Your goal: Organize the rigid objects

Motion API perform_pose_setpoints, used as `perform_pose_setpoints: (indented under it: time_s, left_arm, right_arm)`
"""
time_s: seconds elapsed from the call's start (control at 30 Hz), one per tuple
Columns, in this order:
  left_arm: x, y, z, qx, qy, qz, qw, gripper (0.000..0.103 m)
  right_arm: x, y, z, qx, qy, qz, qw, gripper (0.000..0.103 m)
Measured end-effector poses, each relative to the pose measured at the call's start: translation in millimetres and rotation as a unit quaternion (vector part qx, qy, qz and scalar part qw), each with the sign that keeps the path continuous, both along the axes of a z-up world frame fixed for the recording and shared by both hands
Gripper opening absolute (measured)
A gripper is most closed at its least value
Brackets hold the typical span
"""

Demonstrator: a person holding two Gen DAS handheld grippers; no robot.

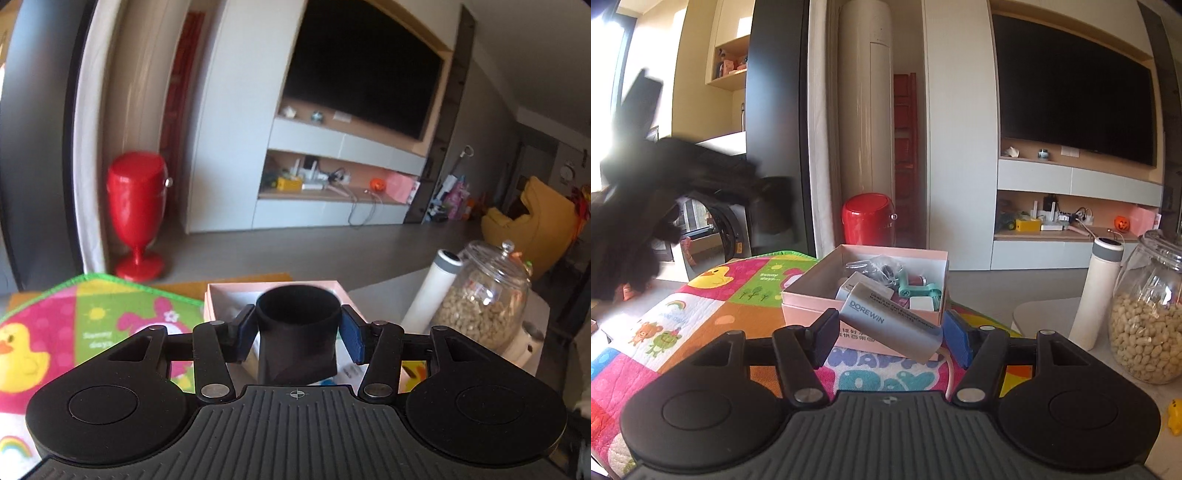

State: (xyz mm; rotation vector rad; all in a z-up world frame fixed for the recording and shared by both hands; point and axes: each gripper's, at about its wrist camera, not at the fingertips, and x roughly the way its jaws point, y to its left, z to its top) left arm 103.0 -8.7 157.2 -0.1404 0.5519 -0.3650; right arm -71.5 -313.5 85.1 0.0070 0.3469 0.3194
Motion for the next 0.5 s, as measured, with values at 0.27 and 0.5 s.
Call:
perform_pose_setpoints:
  time_s: [0.27, 0.5]
  left_arm:
    - [-17, 33, -57, -0.065, 0.015, 0.039, 0.9970, 0.052]
    - [-84, 50, -100, -0.037, 0.042, 0.041, 0.9976, 0.052]
  right_arm:
    - [6, -11, -15, -0.011, 0.029, -0.019, 0.999, 0.062]
    - [24, -11, 19, 0.039, 0.012, 0.022, 0.999, 0.062]
